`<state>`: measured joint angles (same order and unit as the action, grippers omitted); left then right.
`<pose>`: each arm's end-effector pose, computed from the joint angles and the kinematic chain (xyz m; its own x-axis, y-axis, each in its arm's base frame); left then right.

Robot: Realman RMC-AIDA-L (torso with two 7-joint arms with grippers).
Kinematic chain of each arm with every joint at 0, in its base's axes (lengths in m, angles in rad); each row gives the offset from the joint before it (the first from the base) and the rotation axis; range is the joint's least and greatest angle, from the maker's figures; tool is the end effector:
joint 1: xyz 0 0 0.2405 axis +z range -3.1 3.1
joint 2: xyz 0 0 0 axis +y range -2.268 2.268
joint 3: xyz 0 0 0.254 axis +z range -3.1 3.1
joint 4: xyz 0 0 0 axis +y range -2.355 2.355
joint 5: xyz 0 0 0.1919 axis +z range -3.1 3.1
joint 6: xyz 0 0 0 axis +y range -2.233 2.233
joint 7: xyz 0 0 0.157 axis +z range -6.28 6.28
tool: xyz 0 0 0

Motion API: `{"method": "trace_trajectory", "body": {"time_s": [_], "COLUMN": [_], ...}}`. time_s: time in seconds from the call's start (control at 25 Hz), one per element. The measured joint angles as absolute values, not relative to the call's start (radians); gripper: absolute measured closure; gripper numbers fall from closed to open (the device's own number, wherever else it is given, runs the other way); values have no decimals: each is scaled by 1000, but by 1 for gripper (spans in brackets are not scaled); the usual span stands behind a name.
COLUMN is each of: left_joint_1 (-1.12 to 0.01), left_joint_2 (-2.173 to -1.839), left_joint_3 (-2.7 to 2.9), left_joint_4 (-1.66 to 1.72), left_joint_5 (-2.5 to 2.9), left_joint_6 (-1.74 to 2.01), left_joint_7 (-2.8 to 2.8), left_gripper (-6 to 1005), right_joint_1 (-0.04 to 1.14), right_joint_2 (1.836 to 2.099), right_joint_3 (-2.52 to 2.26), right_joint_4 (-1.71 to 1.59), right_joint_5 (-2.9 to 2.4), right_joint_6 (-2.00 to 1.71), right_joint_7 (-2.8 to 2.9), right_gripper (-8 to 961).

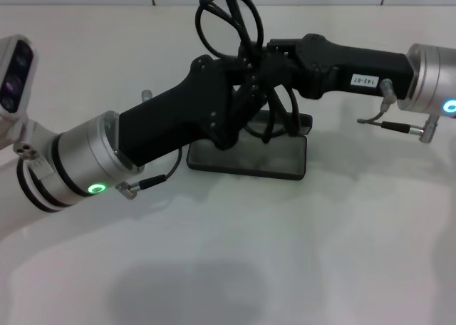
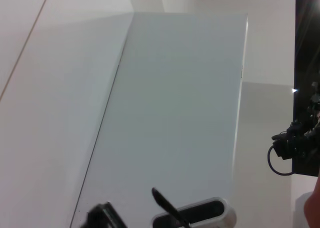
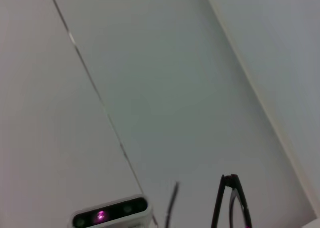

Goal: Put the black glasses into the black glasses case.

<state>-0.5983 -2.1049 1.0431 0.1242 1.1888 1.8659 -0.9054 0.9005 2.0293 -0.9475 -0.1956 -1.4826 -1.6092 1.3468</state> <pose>-0.1685 0.2768 -0.0309 0.3384 0.1005 0.9356 0.2796 -0.9601 0.0020 0.1116 0.3525 -0.0392 0.5945 -0.3492 -0.7243 -0.3011 -0.9319 0.2022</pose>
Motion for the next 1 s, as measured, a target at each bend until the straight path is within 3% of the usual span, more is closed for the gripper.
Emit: {"method": "trace_trajectory", "body": {"time_s": [1.0], "left_joint_1": [-597], "left_joint_2": [-2106], "left_joint_3": [1045], "left_joint_4": [100], "left_joint_5": [1192], "left_joint_6": [1871], "left_joint_7": [-907], "left_gripper": [980], "right_joint_1": [840], "right_joint_2": [2029], "right_joint_3": [-1037], "right_joint_4": [-272], "right_joint_5": [-1476], "right_joint_6": [-1646], "right_joint_7": [1316], "right_gripper": [792]}}
